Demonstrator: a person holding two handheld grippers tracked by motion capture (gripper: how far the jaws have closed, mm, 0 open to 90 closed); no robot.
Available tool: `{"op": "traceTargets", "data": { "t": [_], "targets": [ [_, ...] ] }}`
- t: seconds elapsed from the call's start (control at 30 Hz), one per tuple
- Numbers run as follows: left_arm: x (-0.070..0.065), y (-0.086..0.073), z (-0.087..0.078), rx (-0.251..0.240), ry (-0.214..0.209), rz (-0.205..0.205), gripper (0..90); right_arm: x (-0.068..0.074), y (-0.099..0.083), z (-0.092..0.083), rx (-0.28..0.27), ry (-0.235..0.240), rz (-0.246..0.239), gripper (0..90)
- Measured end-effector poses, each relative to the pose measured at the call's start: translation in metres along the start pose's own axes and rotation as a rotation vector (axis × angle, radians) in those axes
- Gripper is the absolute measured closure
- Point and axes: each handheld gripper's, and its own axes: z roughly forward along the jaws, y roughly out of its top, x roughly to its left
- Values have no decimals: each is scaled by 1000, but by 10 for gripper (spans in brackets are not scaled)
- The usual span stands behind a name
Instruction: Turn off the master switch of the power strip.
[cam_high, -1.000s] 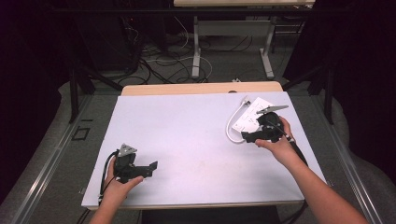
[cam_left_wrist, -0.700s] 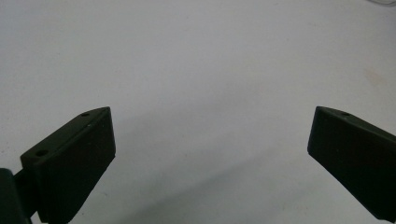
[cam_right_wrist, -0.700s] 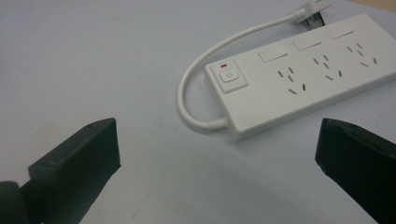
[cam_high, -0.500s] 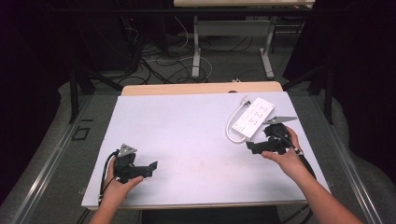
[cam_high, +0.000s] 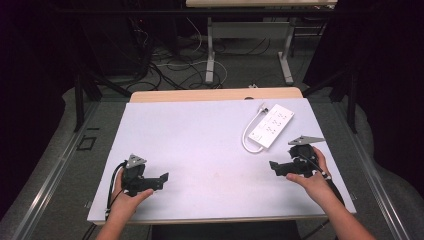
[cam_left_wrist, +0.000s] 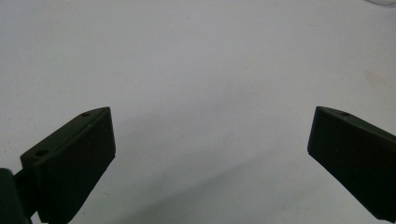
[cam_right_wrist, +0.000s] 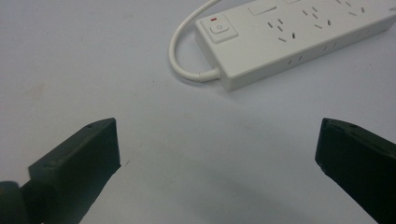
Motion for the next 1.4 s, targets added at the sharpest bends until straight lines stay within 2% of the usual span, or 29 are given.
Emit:
{"op": "traceTargets", "data": {
  "t": [0.23, 0.53, 0.7, 0.87, 0.93, 1.03, 1.23, 1.27, 1.4],
  "targets": [
    [0, 0, 0, -3, 1, 1, 9, -2, -19, 3, 6, -5, 26, 0],
    [0, 0, 0, -2, 1, 0, 9, -11, -41, 5, 4, -57, 54, 0],
    [0, 0, 0, 2, 0, 1, 9, -16, -53, 6, -4, -67, 99, 0],
    [0, 0, -1, 21, -8, 4, 9, -21, -64, 8, -12, -96, 94, 0],
    [-1, 0, 0, 6, -1, -2, 9, -22, -68, 8, -13, -100, 102, 0],
    [0, 0, -1, 21, -11, 4, 9, -24, -72, 9, -11, -98, 114, 0],
    [-1, 0, 0, 7, -2, -1, 9, -25, -79, 10, -13, -97, 139, 0],
    [0, 0, -1, 21, -11, 2, 9, -25, -80, 10, -15, -97, 139, 0],
    [-1, 0, 1, 1, -2, -5, 9, -24, -81, 11, -15, -96, 137, 0]
  ]
}}
